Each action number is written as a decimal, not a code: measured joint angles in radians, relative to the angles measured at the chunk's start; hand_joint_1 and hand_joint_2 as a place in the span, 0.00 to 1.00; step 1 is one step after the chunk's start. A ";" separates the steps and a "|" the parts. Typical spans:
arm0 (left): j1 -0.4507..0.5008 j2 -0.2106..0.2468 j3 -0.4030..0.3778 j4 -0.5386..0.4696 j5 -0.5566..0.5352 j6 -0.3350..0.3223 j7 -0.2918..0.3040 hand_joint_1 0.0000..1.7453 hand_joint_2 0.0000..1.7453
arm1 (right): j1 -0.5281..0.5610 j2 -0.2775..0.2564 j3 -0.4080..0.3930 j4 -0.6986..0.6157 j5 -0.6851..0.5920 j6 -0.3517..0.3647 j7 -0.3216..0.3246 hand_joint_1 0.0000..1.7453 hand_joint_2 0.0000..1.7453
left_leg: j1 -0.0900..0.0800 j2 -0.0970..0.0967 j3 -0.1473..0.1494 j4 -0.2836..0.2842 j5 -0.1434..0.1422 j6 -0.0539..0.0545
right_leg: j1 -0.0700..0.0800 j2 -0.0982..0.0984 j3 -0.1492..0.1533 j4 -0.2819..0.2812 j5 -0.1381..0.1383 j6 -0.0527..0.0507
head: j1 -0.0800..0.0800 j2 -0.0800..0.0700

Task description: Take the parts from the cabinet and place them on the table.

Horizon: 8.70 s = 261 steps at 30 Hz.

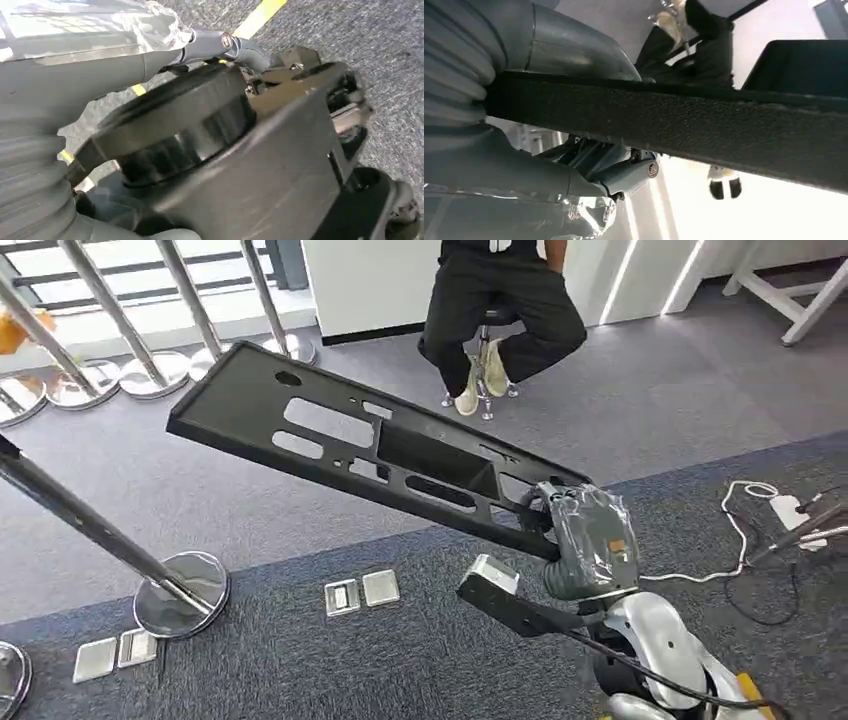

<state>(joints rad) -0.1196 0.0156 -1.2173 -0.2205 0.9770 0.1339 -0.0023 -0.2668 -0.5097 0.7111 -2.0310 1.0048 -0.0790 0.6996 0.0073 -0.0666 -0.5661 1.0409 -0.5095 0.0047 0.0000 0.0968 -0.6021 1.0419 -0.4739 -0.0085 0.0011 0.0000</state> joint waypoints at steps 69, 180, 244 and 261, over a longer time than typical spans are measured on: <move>-0.004 0.006 -0.010 -0.005 -0.032 -0.019 0.012 0.00 1.00 | 0.035 0.007 0.003 0.011 0.022 -0.010 0.000 1.00 1.00 | 0.001 0.080 0.030 -0.046 0.022 0.023 | -0.013 -0.085 -0.123 0.237 -0.111 0.038 | 0.015 0.000; -0.019 0.052 -0.006 -0.001 -0.004 -0.013 0.094 0.00 1.00 | -0.005 0.027 -0.002 0.018 -0.021 0.018 -0.049 1.00 1.00 | -0.009 0.063 -0.116 0.277 -0.094 -0.025 | -0.011 -0.095 0.057 -0.002 -0.050 -0.015 | -0.041 0.000; 0.003 0.072 0.005 0.018 0.004 -0.008 0.098 0.00 1.00 | -0.044 0.053 0.033 0.048 -0.050 0.027 -0.096 1.00 1.00 | -0.009 0.057 -0.061 0.171 -0.056 -0.026 | -0.017 -0.139 0.044 0.017 -0.058 -0.011 | -0.039 0.000; 0.006 0.069 0.005 0.018 0.001 -0.007 0.102 0.00 1.00 | -0.051 0.059 0.040 0.049 -0.063 0.023 -0.105 1.00 1.00 | -0.015 0.056 0.071 -0.012 -0.056 0.028 | -0.014 -0.102 -0.055 0.065 0.029 0.023 | 0.009 0.000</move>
<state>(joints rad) -0.1134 0.0851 -1.2123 -0.2022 0.9777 0.1267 0.0996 -0.3180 -0.4505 0.7515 -1.9818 0.9415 -0.0557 0.5943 -0.0081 -0.0107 -0.4954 1.0289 -0.5659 0.0325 -0.0139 -0.0049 -0.6570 1.1066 -0.4450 0.0147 0.0099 0.0000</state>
